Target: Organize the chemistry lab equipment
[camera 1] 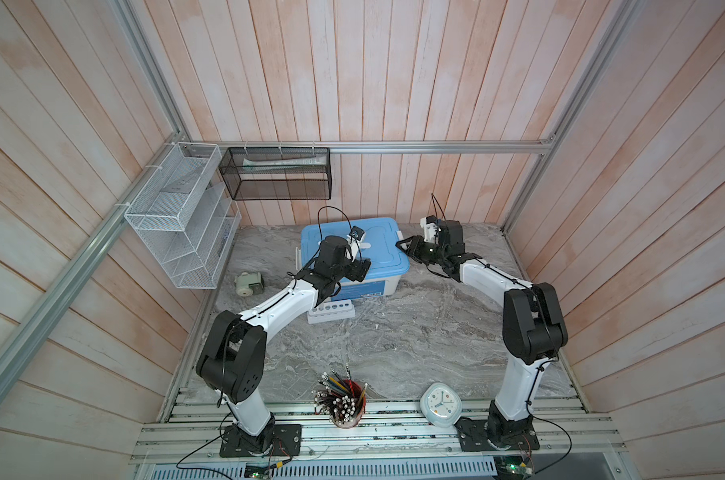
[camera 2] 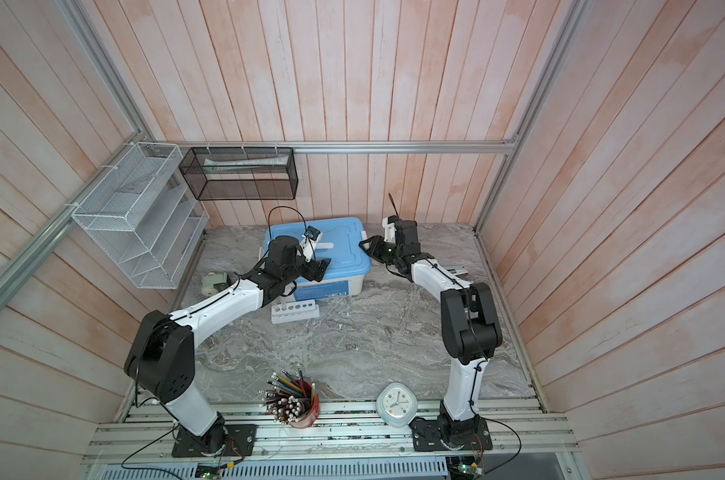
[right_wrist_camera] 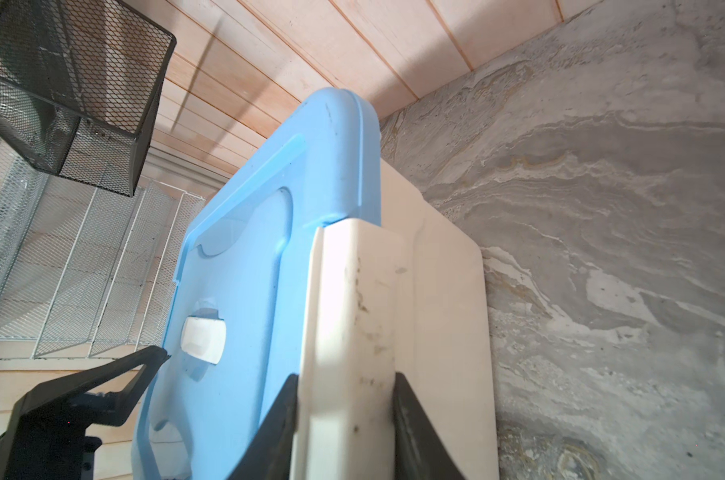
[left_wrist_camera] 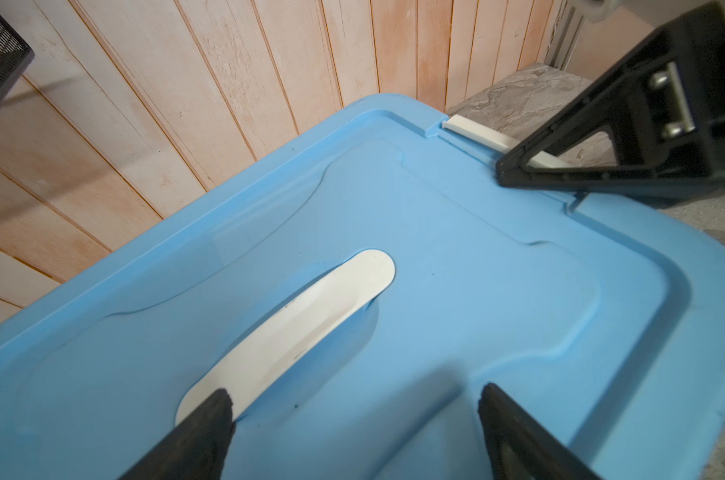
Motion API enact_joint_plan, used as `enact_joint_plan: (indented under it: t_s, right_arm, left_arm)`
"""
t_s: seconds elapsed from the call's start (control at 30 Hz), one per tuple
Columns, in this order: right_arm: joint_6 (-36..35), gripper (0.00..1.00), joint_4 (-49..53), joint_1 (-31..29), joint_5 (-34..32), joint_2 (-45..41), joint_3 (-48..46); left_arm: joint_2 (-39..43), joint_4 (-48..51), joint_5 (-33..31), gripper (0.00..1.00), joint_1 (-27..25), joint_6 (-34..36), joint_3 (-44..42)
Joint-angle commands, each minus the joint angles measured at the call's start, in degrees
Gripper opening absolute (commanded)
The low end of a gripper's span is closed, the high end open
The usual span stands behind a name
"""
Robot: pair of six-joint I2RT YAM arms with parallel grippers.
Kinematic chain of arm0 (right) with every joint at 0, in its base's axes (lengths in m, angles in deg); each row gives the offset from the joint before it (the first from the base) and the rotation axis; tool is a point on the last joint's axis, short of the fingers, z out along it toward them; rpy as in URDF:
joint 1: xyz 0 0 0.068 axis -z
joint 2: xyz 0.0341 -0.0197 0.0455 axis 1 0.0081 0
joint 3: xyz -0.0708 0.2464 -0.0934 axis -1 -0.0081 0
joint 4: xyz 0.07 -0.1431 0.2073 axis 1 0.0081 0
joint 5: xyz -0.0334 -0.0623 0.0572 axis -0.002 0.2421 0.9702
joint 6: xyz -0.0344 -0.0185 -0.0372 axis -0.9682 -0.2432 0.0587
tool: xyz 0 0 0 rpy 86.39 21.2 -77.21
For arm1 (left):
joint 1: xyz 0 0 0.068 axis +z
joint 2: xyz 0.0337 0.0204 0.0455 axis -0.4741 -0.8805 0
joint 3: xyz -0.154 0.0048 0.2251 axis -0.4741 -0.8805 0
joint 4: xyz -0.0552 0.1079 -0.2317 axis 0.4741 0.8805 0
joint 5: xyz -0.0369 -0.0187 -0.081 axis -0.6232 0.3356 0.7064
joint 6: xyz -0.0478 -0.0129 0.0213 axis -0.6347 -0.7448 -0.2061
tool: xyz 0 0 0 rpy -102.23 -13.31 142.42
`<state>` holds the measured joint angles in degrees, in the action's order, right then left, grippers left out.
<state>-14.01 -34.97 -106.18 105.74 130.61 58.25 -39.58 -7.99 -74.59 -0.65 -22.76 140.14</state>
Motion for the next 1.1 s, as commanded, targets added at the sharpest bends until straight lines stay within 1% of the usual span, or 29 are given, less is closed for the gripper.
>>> enact_joint_plan:
  t_s: [0.0,0.1,0.2,0.3,0.37,0.47,0.6,0.73,0.87,1.07]
  right_arm:
    - [-0.38,0.33,3.57,-0.32,-4.33,-0.81,-2.46]
    - [0.90,0.33,3.09,-0.53,-5.06,-0.81,-2.61]
    - [2.02,0.33,2.57,-0.56,-5.46,-0.81,-2.77]
    - [2.58,0.33,1.38,-0.58,-5.51,-0.81,-3.23]
    - [2.93,0.33,1.09,-0.50,-5.52,-0.64,-3.36]
    - [3.68,0.33,0.55,-0.58,-5.50,-0.46,-3.48]
    - [4.13,0.33,0.43,-0.58,-5.71,-0.64,-3.12]
    - [4.30,0.33,0.43,-0.57,-6.00,-0.94,-3.26]
    - [4.31,0.33,0.52,-0.54,-6.13,-1.34,-3.50]
    - [4.56,0.33,0.43,-0.56,-6.39,-1.52,-3.63]
  left_arm:
    - [0.26,1.32,0.29,0.93,-0.07,-0.59,-1.66]
    - [3.25,1.38,0.84,0.94,0.73,-1.84,-1.44]
    - [7.55,1.18,3.93,0.94,3.73,-5.98,-1.89]
    - [12.21,-1.38,8.82,0.94,9.46,-12.27,-5.39]
    - [13.86,-2.44,10.08,0.93,13.08,-15.29,-7.53]
    - [14.81,-2.69,11.71,0.93,17.99,-19.20,-9.85]
    - [14.31,-4.45,15.32,0.93,22.95,-23.94,-11.87]
    - [12.35,-3.78,18.37,0.93,24.63,-25.15,-10.71]
    - [9.91,-1.93,19.22,0.93,25.08,-25.07,-8.52]
    - [6.42,-2.56,21.68,0.92,25.17,-26.32,-7.13]
